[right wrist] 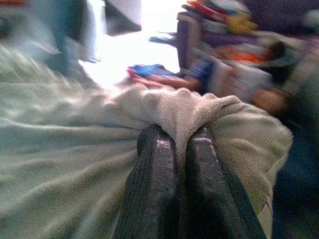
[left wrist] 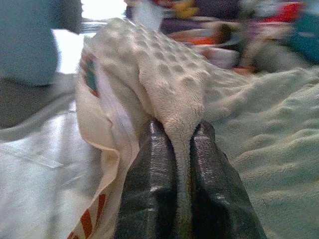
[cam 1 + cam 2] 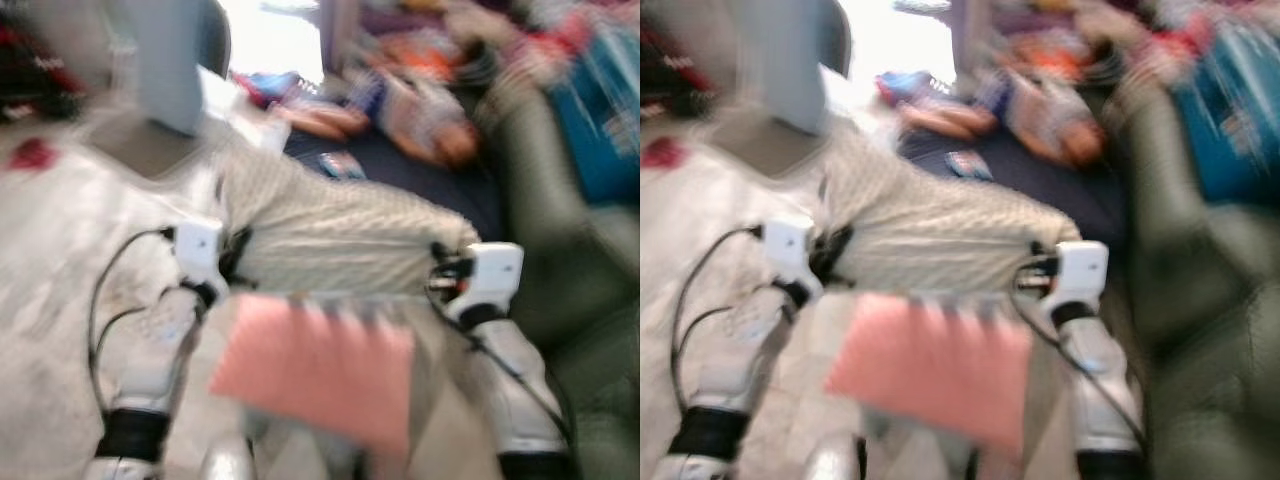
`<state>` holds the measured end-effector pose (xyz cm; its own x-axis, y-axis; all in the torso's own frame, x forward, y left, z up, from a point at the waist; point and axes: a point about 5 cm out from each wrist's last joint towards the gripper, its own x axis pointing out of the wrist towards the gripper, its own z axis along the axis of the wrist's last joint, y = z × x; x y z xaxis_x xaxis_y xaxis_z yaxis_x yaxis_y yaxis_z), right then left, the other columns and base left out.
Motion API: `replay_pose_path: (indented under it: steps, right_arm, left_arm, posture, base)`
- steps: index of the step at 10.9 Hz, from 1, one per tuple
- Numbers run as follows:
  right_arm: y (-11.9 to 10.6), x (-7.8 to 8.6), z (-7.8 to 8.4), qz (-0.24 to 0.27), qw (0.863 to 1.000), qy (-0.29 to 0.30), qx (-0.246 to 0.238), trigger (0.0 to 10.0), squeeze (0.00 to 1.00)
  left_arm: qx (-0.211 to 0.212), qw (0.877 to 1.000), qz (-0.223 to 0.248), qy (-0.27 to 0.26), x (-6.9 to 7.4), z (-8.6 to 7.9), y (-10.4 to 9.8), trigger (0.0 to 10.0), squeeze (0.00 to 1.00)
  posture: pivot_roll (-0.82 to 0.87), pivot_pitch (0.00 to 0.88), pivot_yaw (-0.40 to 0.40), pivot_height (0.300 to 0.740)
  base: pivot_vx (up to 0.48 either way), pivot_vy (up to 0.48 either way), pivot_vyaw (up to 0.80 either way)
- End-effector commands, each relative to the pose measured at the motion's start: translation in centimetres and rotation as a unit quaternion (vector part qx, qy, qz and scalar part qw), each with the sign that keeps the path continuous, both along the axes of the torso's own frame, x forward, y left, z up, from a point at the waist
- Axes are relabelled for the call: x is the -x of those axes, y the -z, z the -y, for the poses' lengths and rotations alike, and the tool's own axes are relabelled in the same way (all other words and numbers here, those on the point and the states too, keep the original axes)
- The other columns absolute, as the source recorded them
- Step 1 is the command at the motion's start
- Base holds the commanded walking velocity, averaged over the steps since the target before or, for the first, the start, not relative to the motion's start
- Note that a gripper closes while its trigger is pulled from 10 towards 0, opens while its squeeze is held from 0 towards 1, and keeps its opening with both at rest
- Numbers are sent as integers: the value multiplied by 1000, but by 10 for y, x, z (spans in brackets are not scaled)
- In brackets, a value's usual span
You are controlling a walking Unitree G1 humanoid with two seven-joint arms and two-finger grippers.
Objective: Move the pillow to the sofa
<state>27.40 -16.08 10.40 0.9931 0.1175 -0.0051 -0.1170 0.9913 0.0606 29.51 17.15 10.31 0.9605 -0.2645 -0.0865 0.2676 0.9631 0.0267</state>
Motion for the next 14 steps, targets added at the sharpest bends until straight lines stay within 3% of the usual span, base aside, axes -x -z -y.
replay_pose_path:
  steps: [1,4,8,12,14]
  right_arm:
    - [-8,0,6,17,1000,14,2,10000,0]
    - [-7,1,6,11,1000,15,-2,10000,0]
    - [-3,6,9,1,1000,24,-6,10000,0]
    - [-2,8,9,-6,1000,25,-7,10000,0]
    - [-2,8,10,-8,1000,25,-6,10000,0]
  left_arm:
    - [-4,999,-11,-32,3,-16,5,10000,0]
    - [-4,1000,-14,-25,4,-14,6,10000,0]
    - [-1,1000,-24,-17,6,-12,8,10000,0]
    - [5,999,-33,-13,6,-10,9,10000,0]
    - [3,999,-41,-7,7,-10,11,10000,0]
  posture:
    - [-18,0,-60,740]
    - [-23,0,-61,740]
    - [-36,0,-55,740]
    - [-38,0,-56,740]
    - [-41,0,-58,740]
  base:
    - [0,0,0]
    - [0,0,0]
    - [-373,0,0]
    - [-425,0,-645]
    - [-429,0,0]
